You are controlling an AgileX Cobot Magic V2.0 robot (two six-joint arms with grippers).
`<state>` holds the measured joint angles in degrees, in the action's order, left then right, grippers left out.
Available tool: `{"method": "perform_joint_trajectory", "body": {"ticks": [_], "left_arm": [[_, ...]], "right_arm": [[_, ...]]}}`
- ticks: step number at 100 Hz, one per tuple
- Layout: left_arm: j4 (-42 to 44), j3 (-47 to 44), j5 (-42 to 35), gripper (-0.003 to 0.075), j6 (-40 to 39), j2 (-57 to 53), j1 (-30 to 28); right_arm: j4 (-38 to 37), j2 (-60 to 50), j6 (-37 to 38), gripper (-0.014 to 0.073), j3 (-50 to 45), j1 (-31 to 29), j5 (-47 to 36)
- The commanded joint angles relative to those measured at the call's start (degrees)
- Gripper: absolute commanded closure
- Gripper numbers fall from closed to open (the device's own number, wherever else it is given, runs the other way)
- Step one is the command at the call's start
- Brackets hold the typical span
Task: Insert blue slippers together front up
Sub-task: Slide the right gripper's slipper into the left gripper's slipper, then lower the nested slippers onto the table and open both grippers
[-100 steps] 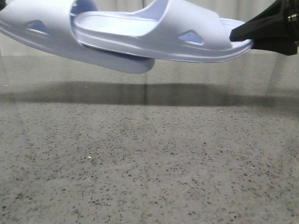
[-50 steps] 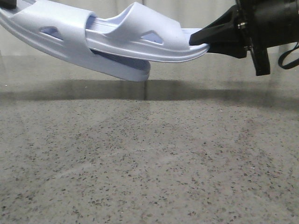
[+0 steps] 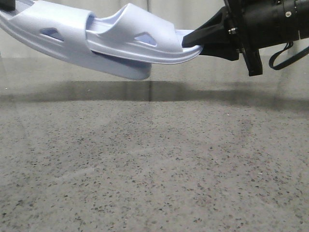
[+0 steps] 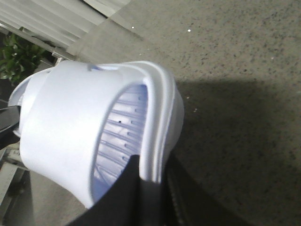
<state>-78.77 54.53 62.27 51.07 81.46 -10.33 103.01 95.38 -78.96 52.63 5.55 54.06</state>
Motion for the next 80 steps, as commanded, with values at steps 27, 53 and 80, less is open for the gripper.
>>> {"method": "perform_joint_trajectory", "body": {"ticks": [27,53,80], "left_arm": [[-5.3,1.3,5.2,0.0705,0.0,-2.1,-0.7],[-5.3,1.3,0.0,0.0705,0.7,-2.0,-0.2],[-5.3,1.3,-5.0,0.0705,3.1,2.3,6.3]], "right_arm": [[-3.3,-2.7,2.9,0.0449,2.0,-10.3,21.0],[-10.9,-6.8,5.1,0.0449,2.0,-19.1,21.0],[-12.2,-8.8,6.1,0.0449,2.0,-22.1,21.0]]}}
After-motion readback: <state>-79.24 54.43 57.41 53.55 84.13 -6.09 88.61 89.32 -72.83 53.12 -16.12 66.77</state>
